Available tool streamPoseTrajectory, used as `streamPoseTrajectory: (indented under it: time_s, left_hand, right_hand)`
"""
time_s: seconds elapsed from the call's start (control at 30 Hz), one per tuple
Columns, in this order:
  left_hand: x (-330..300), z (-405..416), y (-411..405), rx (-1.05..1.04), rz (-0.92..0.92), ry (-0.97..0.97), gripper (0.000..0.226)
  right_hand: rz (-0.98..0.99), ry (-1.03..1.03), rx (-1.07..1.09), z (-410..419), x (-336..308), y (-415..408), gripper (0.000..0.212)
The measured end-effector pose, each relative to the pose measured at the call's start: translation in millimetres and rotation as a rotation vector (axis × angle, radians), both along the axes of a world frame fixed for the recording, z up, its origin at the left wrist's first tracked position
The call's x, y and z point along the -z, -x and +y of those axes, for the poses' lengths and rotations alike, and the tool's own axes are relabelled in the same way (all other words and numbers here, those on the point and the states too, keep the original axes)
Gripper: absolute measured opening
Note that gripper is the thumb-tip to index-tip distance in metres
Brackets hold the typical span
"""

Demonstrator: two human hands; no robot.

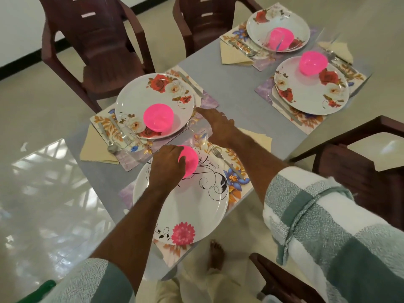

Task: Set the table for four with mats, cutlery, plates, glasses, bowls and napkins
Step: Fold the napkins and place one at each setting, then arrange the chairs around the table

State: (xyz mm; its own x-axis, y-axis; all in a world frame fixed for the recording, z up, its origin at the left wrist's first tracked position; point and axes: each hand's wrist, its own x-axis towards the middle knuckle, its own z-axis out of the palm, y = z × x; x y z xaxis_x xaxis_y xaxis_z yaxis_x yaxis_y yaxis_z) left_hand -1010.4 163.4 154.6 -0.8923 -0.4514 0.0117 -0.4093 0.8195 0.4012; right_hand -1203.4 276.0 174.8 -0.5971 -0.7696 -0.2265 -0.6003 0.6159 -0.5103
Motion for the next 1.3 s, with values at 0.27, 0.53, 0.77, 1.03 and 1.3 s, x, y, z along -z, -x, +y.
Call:
streamPoseTrajectory:
  time_s: [0.27, 0.53, 0.77, 1.03, 1.3]
  left_hand:
    - [2, 26, -8, 0.122, 0.036, -0.019, 0.03]
    - [-8, 95, -16, 0.545, 0.125, -0.094, 0.028]
    - [-1, 184, -84, 0.896, 0.098, -0.245, 0.026]
    - [39, 327, -177, 1.353, -0.14, -0.246, 0.048]
    - [101, 408, -237, 1.262, -0.458, -0.207, 0.024]
  right_hand:
    - [0.279, 0.131, 0.302, 83, 34, -70, 0.07]
    - [0.228, 0.059, 0.632, 170, 42, -185, 0.031]
    - [0.208, -0.033, 1.04, 247, 67, -348, 0.028]
    - [0.099, -0.207, 1.692, 347, 104, -572, 0.029]
    - [-0.027, -0.296, 1.892, 440, 126, -650, 0.019]
